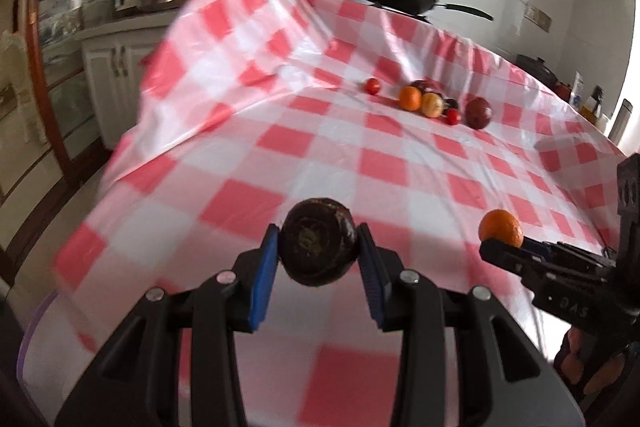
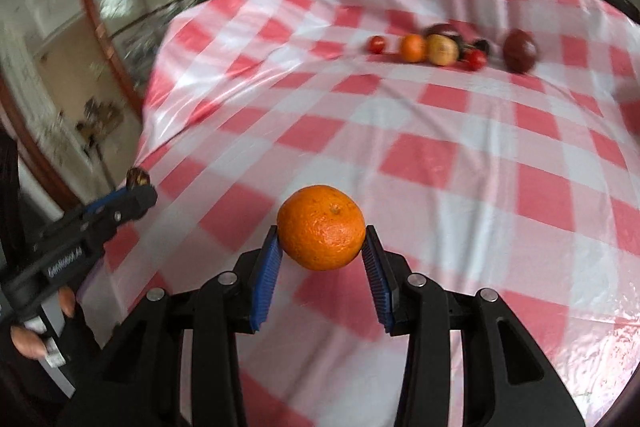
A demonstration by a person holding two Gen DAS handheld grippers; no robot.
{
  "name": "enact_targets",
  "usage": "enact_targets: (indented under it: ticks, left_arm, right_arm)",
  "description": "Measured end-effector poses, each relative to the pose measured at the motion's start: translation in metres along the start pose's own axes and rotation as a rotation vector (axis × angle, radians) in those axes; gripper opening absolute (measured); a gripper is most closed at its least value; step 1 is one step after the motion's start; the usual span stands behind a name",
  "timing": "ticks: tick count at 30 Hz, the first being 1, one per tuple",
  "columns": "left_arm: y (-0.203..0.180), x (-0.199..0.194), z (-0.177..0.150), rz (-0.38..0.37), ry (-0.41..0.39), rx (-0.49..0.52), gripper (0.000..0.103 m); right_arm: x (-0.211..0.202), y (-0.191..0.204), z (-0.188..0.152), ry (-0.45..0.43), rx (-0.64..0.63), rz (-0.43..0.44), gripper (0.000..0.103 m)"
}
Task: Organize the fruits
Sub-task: 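Carry the tangerine and plum to the white box and open both tools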
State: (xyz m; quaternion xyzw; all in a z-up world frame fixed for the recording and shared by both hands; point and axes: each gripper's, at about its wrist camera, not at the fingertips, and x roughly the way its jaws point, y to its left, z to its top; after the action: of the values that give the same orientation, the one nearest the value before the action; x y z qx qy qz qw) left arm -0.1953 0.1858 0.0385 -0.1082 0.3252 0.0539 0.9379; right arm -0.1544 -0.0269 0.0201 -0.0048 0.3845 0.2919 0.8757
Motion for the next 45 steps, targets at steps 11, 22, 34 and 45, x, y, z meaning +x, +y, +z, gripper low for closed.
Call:
enact_targets:
  ticks: [11, 22, 34, 45]
  left_arm:
    - [0.074, -0.043, -0.053, 0.105, 0.029, -0.117, 0.039]
    - [0.171, -0.077, -0.121, 0.300, 0.067, -0.346, 0.039]
    - [0.241, -0.035, -0.190, 0.470, 0.346, -0.544, 0.039]
    - [0.247, -0.036, -0.194, 0.476, 0.346, -0.589, 0.074]
  right_arm:
    - [0.005, 0.102, -0.017, 0.045, -0.292, 0.098, 0.041]
    - [0.021, 0.230, -0.085, 0.216, -0.745, 0.410, 0.041]
    - [0.105, 0.297, -0.161, 0.536, -0.982, 0.382, 0.041]
    - [0.122, 0.289, -0.149, 0.560, -0.896, 0.356, 0.072]
